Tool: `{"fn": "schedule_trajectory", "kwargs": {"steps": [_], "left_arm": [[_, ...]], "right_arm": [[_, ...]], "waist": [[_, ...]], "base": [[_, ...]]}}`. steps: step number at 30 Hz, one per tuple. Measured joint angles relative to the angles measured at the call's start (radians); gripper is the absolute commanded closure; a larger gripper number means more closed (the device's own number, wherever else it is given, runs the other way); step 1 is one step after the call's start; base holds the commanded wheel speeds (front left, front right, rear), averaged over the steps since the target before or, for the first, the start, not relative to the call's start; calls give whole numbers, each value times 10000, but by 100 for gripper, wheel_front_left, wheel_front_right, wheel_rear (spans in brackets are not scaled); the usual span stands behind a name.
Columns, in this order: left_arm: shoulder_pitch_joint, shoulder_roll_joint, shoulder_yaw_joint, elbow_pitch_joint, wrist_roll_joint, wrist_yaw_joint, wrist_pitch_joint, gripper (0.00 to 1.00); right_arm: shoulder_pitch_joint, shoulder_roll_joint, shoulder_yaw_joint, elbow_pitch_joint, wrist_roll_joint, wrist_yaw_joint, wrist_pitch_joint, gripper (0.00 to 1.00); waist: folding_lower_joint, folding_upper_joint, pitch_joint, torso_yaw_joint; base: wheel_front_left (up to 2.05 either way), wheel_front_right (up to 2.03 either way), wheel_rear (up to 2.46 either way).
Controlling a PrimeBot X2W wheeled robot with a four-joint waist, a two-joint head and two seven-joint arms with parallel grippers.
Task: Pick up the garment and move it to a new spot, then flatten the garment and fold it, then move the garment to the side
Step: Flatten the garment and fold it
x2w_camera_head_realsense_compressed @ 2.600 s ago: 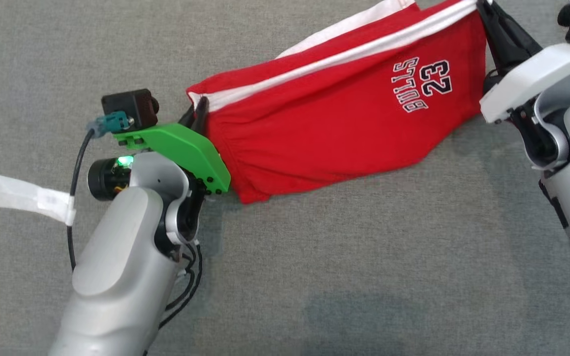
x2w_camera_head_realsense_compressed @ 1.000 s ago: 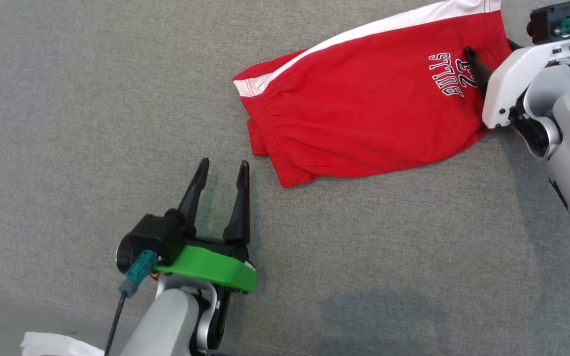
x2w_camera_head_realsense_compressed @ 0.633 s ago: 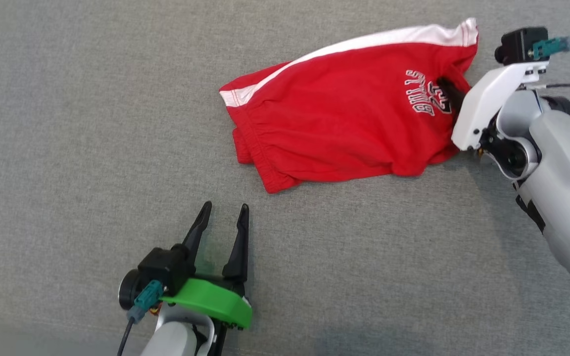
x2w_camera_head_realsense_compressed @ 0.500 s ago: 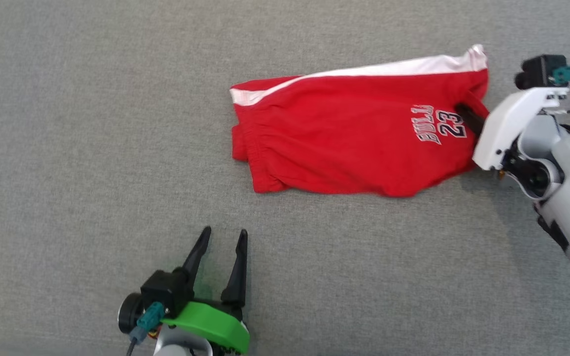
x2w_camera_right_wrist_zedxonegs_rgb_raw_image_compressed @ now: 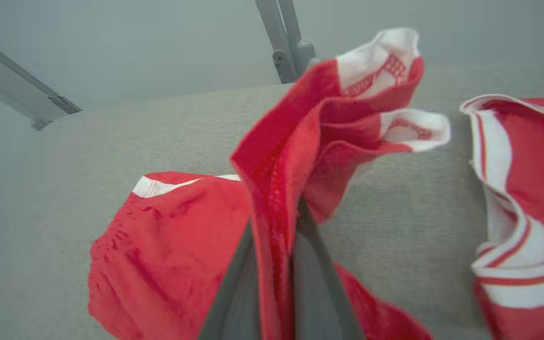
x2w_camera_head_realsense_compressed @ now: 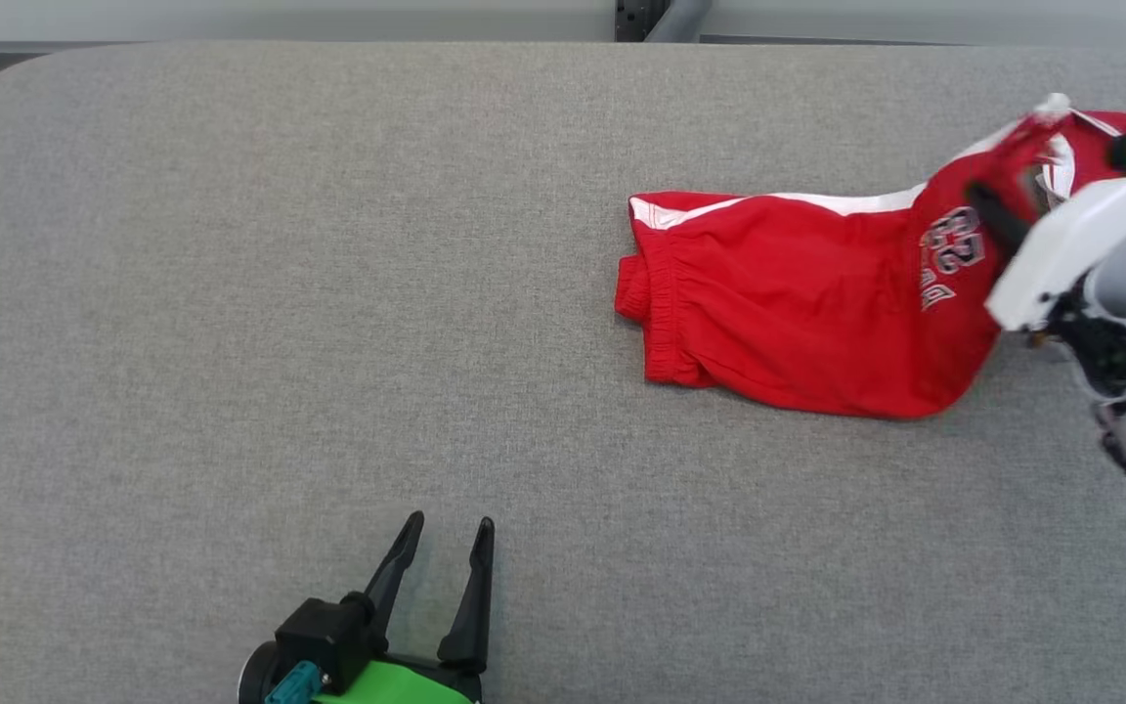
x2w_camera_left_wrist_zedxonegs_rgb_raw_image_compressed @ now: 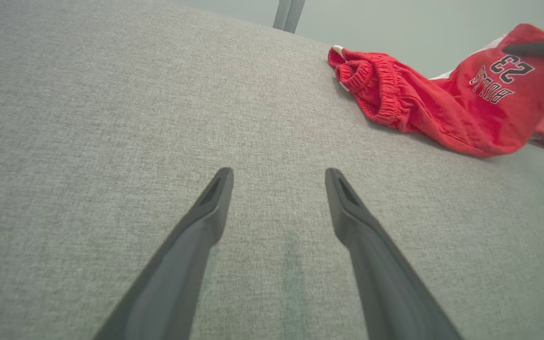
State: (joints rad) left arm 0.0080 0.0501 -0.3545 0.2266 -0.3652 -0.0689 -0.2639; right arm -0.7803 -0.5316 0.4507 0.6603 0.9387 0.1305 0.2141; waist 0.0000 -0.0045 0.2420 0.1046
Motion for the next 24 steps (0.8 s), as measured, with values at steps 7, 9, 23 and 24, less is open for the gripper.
{"fn": "schedule_trajectory", "kwargs": {"steps": [7,9,23,24], "left_arm": [[-12,-6,-268,71,-178,73,0,0],[-78,-6,-366,190,-203,73,-2,0],[-288,-6,-351,742,-316,77,-2,0],[-246,-6,-345,771,-316,79,0,0]], "right_arm": [[271,2571,497,-255,-1030,2,21,100],[206,3382,238,370,-1356,0,-213,100],[-876,4809,-104,2416,-1900,2,-1519,0],[-764,4819,36,2234,-1756,0,-1613,0]], "waist": [[0,0,-259,176],[0,0,-277,278],[0,0,-287,699],[0,0,-324,679]], "base": [[0,0,0],[0,0,0],[0,0,0],[0,0,0]]}}
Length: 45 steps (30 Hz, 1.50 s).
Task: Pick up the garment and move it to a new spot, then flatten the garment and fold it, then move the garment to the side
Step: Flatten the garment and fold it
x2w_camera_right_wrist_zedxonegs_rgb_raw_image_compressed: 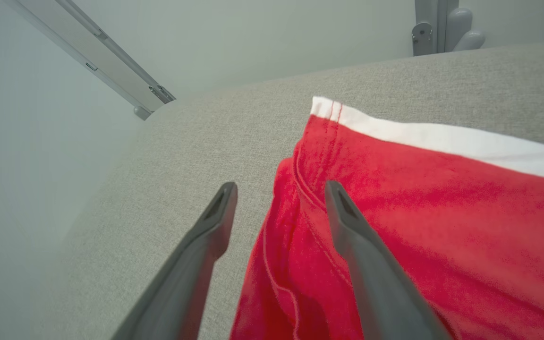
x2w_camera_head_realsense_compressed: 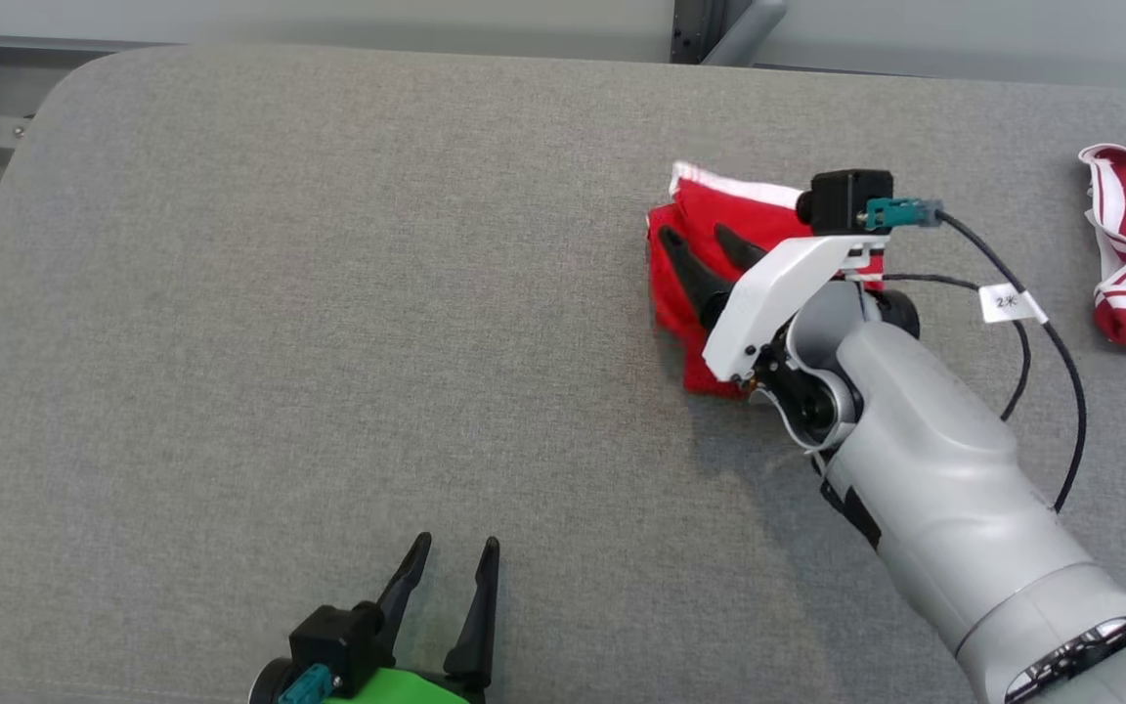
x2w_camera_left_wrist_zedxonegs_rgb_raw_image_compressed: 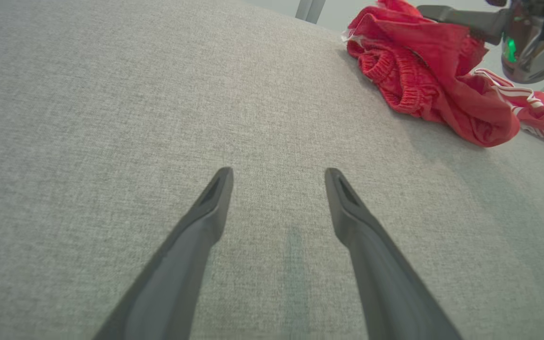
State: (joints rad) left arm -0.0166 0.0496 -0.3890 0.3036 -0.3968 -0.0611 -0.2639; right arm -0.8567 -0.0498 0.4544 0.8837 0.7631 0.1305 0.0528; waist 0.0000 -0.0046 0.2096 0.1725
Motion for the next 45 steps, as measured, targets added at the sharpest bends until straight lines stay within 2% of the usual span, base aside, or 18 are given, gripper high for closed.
{"fn": "schedule_trajectory", "kwargs": {"steps": [4,6,11,12,13,14,18,28,32,35,45], "left_arm": [[219,0,284,-4,-23,96,-2,0],[326,0,449,-67,-46,169,-2,0],[553,0,596,-236,-73,186,-2,0],[563,0,568,-278,-73,186,-2,0],[562,0,537,-305,-75,186,0,0],[557,0,487,-328,-77,188,-2,0],[502,-2,278,-353,-234,207,-2,0],[143,-2,82,-209,-270,159,-2,0],[133,-2,221,-209,-242,169,0,0],[139,0,255,-245,-244,171,-2,0],[285,0,174,-313,-322,217,0,0]], "right_arm": [[535,2,199,-1005,366,0,-527,0],[788,-236,221,-1668,376,2,-815,0],[1385,-1889,-251,-2316,-650,0,-1747,0],[1470,-2157,-343,-2313,-984,0,-1937,22],[1527,-2347,-458,-2261,-1310,0,-2092,69],[1569,-2479,-550,-2136,-1565,0,-2176,100],[1826,-2598,-424,-1638,-2550,0,-2460,100],[1840,-1883,123,-25,-3716,4,-3062,100],[1909,-1486,802,-182,-3718,6,-3118,100],[2023,-1430,1264,-533,-3768,4,-3145,100],[2537,-803,2809,-1342,-4004,6,-3149,100]], "waist": [[0,0,-135,-156],[0,0,-197,-269],[0,0,-288,-595],[0,0,-295,-638],[0,0,-288,-665],[0,0,-269,-673],[0,0,-147,-584],[0,0,263,-33],[0,0,316,189],[0,0,294,257],[0,0,54,101]], "base": [[0,0,0],[0,0,0],[0,0,0],[0,0,0],[0,0,0],[0,0,0],[0,0,0],[0,0,0],[0,0,0],[0,0,0],[0,0,0]]}}
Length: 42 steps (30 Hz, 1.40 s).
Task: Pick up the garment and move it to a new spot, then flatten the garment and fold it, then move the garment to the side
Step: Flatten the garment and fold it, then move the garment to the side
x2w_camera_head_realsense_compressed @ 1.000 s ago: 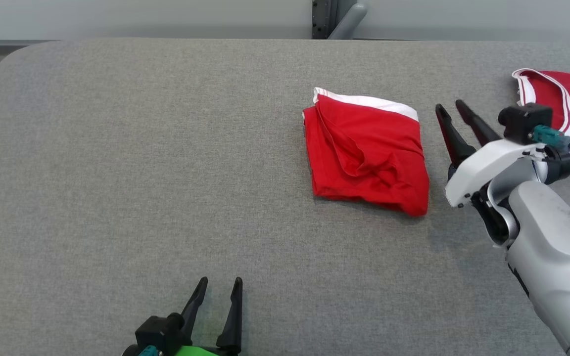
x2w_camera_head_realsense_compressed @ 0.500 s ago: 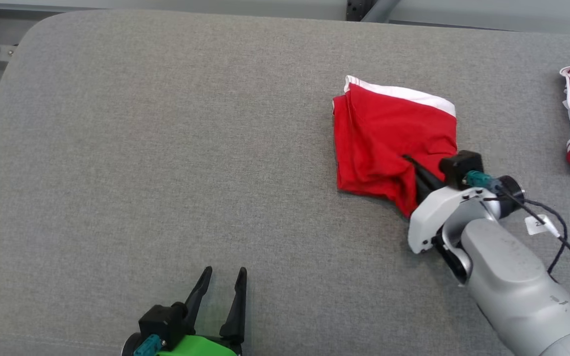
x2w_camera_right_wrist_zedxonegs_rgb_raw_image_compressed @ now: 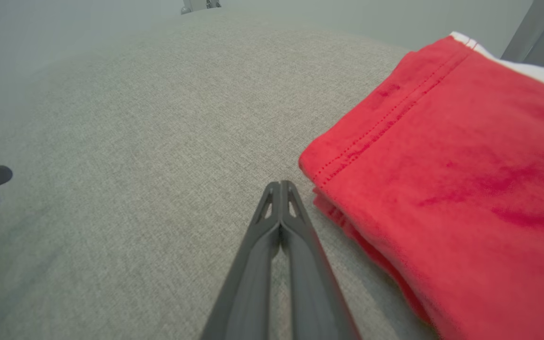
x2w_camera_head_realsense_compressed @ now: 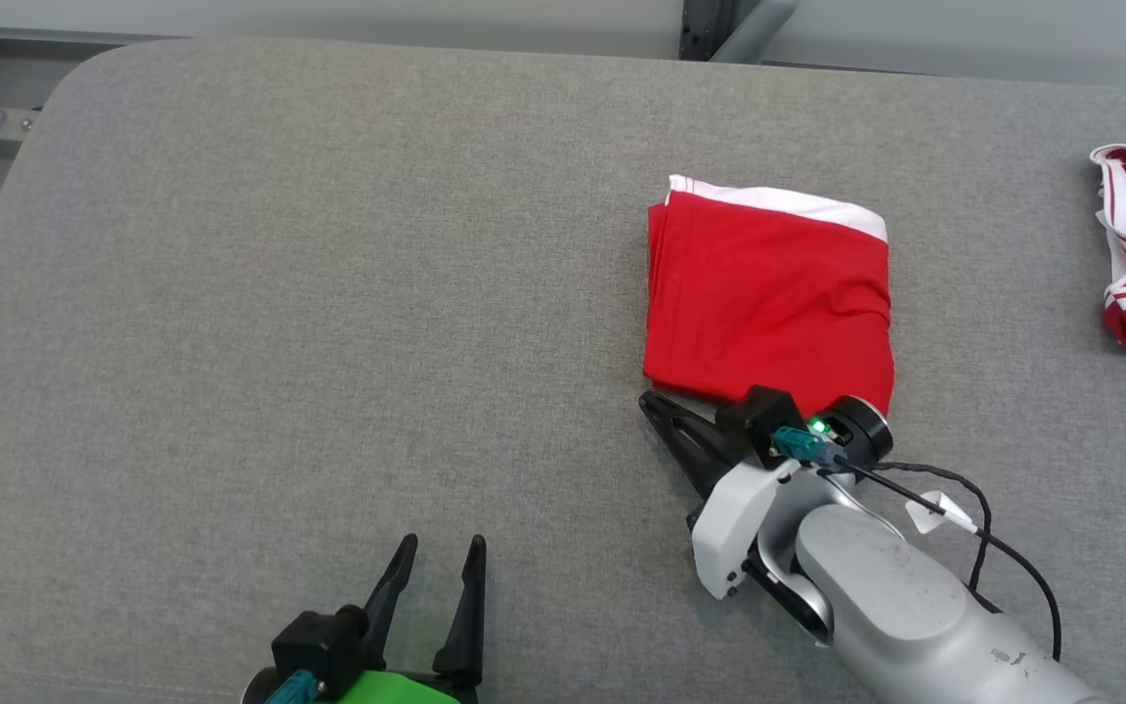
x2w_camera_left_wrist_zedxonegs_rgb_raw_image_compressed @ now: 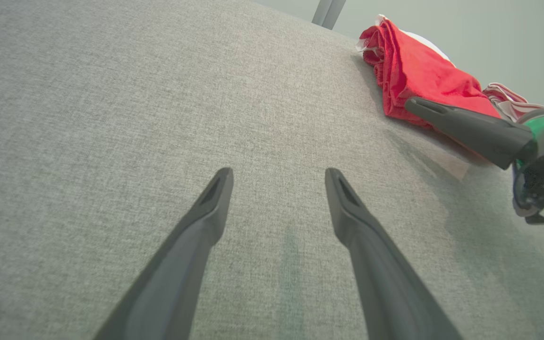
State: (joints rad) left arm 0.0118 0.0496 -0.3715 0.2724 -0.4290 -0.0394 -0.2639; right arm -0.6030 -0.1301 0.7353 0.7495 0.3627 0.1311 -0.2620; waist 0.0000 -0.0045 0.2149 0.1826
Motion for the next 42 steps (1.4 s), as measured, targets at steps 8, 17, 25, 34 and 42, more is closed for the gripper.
{"fn": "schedule_trajectory", "kwargs": {"steps": [8,17,25,34,42], "left_arm": [[341,-4,441,-188,4,56,0,0],[360,-4,416,-665,17,132,-2,0],[-340,-4,209,-600,48,48,-2,0],[-573,-4,161,-598,-77,109,-2,0],[-579,-4,345,-650,-98,178,0,0]], "right_arm": [[772,-397,-1271,-1340,431,0,-6,0],[887,-878,-4326,-1532,1484,-4,1714,0],[-175,-353,-5852,-447,1557,-6,3379,0],[-839,182,-5929,-167,3160,-6,5204,100],[-1194,-706,-5448,-1480,4015,-6,5960,100]], "waist": [[0,0,-533,-191],[0,0,-405,-426],[0,0,477,-439],[0,0,980,-272],[0,0,907,-655]], "base": [[0,0,0],[0,0,0],[0,0,0],[0,0,0],[0,0,0]]}}
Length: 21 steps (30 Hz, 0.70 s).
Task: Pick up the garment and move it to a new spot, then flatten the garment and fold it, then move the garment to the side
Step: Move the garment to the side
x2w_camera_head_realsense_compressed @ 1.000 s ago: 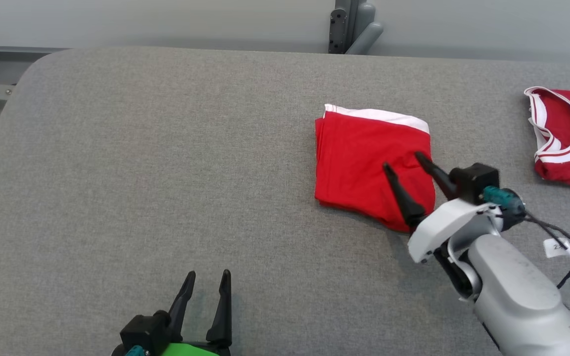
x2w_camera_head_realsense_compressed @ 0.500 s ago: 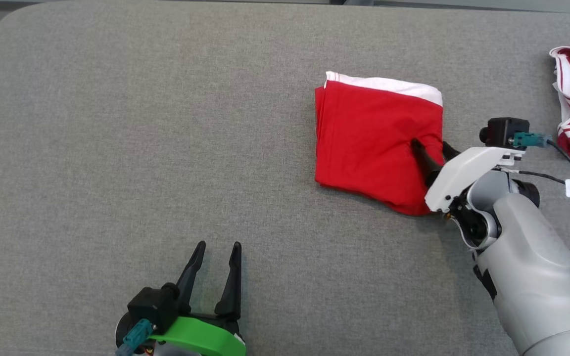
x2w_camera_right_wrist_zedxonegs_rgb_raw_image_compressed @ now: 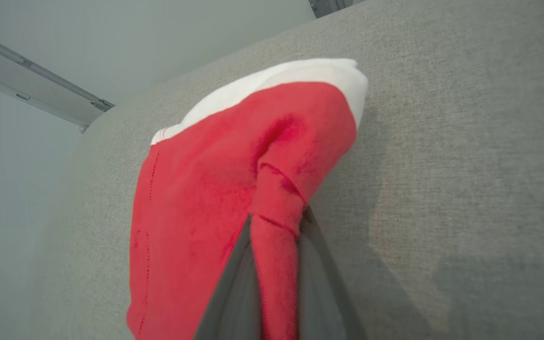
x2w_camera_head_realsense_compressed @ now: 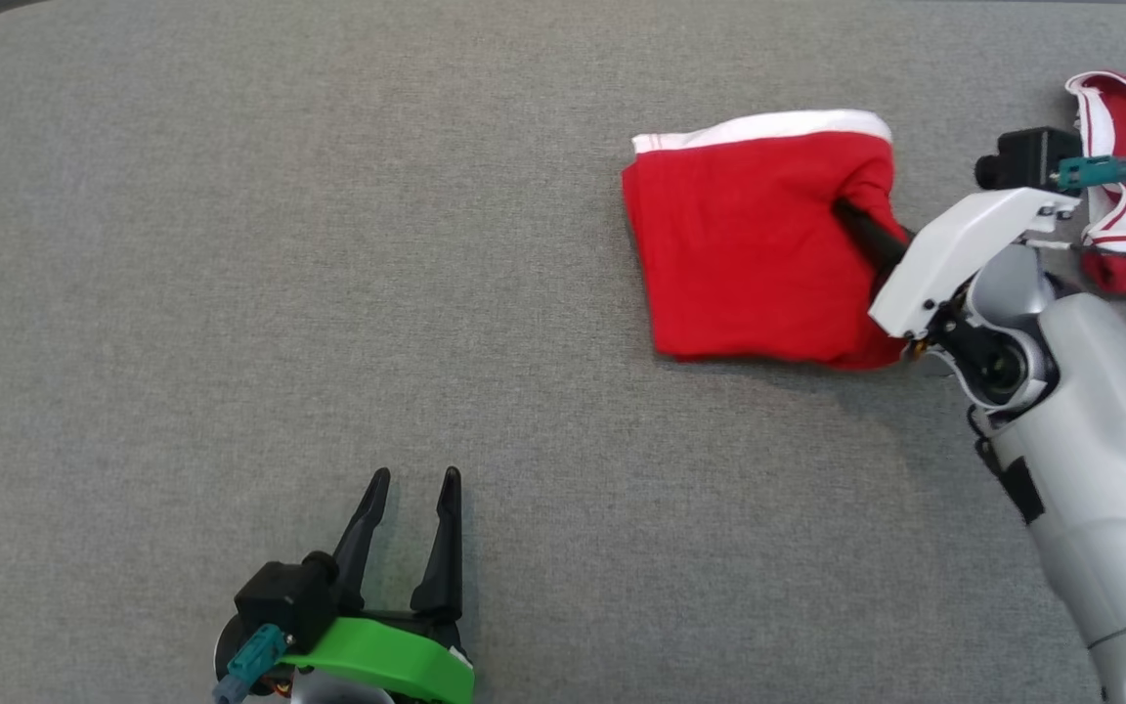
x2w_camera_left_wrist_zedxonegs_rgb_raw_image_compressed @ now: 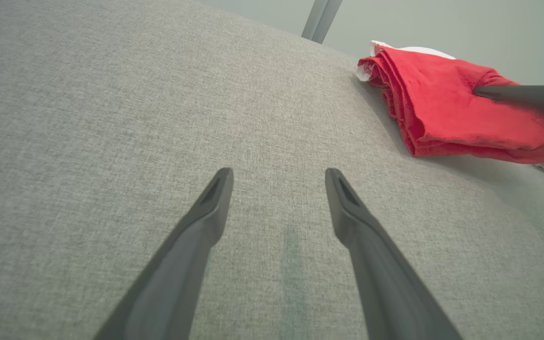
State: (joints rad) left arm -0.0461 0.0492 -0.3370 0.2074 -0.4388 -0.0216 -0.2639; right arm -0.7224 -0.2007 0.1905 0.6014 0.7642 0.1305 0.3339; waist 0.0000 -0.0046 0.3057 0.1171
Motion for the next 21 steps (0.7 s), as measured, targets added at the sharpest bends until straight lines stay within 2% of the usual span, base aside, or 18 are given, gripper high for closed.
{"fn": "schedule_trajectory", "kwargs": {"steps": [4,8,14,17,21], "left_arm": [[1,0,134,-10,15,-2,0,0],[1,0,184,-27,46,-46,-2,0],[-5,0,194,-33,92,-109,0,0],[-56,0,196,-29,128,-153,-2,0],[-161,0,176,40,284,-238,-2,0]], "right_arm": [[-76,-978,77,-748,-33,0,506,100],[-508,-1967,-301,-1333,-405,0,1106,100],[-1109,-2995,-928,-1979,-1114,0,2514,100],[-1180,-3434,-1250,-1829,-1730,0,3101,100],[-1238,-3720,-2059,-1191,-2667,0,3239,100]], "waist": [[0,0,-62,-250],[0,0,-83,-492],[0,0,-10,-730],[0,0,116,-753],[0,0,292,-690]], "base": [[0,0,0],[0,0,0],[0,0,0],[0,0,0],[0,0,0]]}}
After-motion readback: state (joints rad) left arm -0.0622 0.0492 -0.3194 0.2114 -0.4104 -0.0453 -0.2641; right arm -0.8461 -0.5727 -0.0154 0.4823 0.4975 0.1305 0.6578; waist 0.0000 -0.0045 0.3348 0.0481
